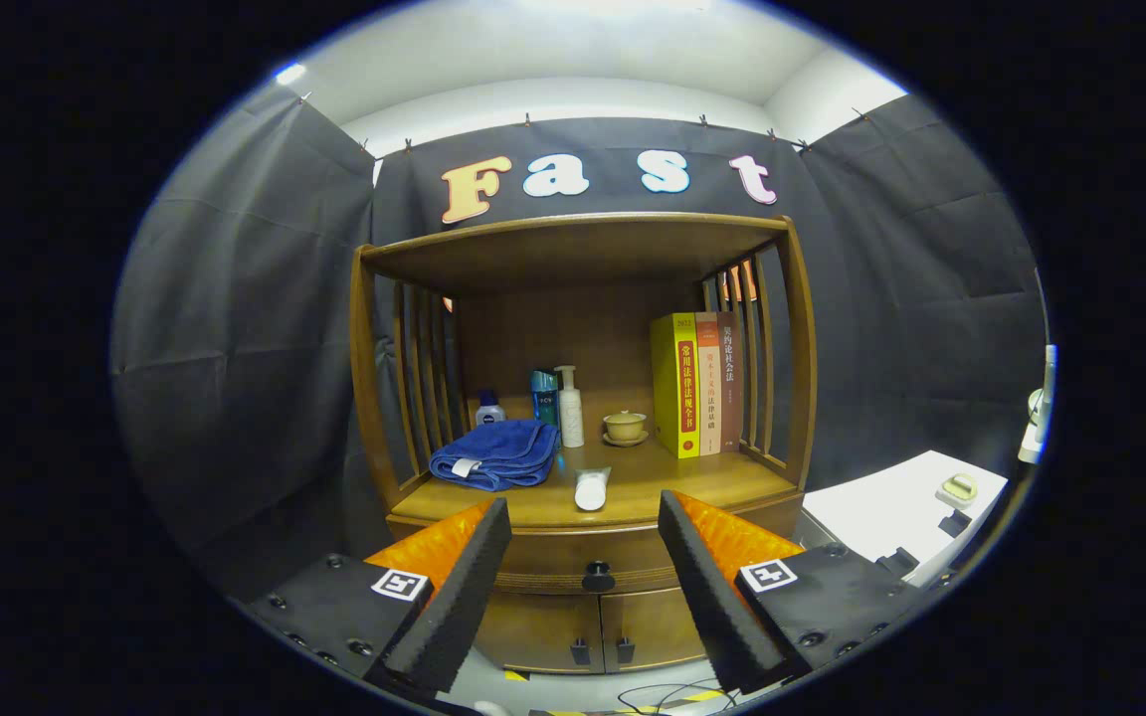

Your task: Pull open the drawer, take out the items inside it, and place them on the countertop above the cabinet.

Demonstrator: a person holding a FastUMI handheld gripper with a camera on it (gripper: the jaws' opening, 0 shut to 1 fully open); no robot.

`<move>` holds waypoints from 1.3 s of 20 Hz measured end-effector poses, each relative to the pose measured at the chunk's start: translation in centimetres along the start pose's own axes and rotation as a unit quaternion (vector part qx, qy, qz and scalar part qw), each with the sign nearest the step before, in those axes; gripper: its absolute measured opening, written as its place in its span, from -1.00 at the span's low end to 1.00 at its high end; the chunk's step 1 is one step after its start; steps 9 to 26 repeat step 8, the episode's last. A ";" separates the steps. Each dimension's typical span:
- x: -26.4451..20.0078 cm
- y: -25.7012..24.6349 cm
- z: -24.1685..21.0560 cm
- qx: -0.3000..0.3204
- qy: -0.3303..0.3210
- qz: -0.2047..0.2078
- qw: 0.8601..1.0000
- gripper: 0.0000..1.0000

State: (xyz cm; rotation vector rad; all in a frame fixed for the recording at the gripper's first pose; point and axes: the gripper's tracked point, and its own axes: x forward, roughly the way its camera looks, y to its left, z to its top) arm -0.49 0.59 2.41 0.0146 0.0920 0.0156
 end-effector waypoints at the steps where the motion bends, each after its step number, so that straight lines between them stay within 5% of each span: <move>1: 0.0 0.1 0.1 0.000 -0.002 0.002 1.000 0.96; 26: 0.0 0.0 0.1 0.000 -0.001 0.002 1.000 0.96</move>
